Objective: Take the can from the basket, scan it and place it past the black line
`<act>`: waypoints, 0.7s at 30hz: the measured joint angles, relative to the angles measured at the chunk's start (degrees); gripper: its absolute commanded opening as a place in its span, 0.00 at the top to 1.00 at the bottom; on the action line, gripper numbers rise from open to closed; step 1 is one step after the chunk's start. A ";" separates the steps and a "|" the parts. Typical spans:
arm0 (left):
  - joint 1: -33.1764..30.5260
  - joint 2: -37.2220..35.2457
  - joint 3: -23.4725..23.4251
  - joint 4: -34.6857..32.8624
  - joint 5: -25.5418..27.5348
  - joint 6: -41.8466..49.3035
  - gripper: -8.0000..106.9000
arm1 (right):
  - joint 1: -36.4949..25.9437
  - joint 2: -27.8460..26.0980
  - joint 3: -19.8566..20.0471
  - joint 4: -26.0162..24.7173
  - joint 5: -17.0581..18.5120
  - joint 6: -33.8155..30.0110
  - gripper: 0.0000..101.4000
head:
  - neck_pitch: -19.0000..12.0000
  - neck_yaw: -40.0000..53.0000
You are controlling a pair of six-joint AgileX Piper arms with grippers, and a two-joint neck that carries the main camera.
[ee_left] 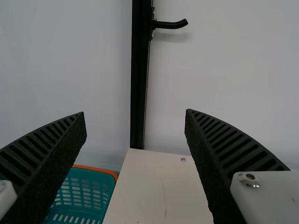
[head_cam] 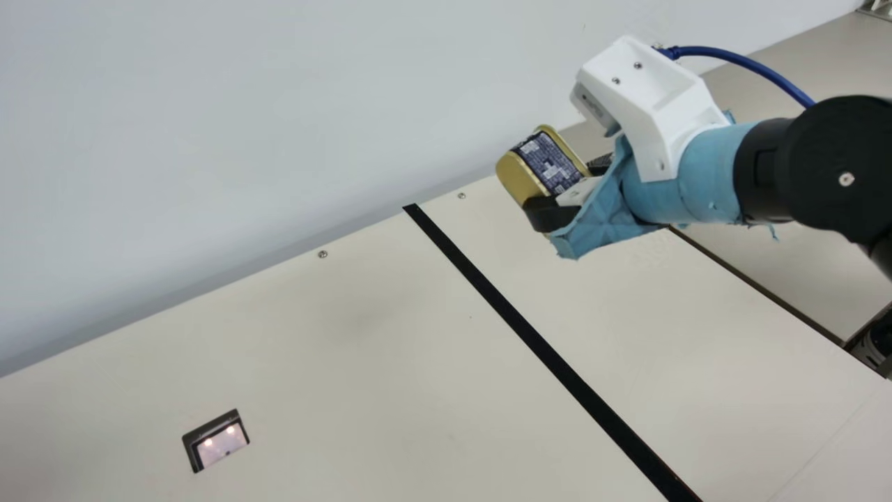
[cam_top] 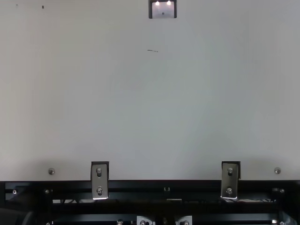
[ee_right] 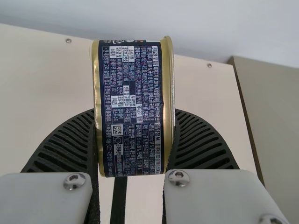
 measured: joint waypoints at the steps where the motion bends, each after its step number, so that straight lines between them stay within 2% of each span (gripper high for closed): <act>1: 0.00 0.00 0.00 0.00 0.00 0.00 0.15 | -0.71 0.19 -0.19 0.20 0.54 -0.51 1.00 | 0.29 0.00; 9: 0.00 0.00 0.00 0.00 0.00 0.00 0.15 | -6.27 1.66 -1.28 2.82 4.94 -6.04 1.00 | 0.29 0.00; 21: 0.00 0.00 0.00 0.00 0.00 0.00 0.15 | -13.23 4.48 -1.83 4.40 7.94 -12.08 1.00 | 0.00 0.00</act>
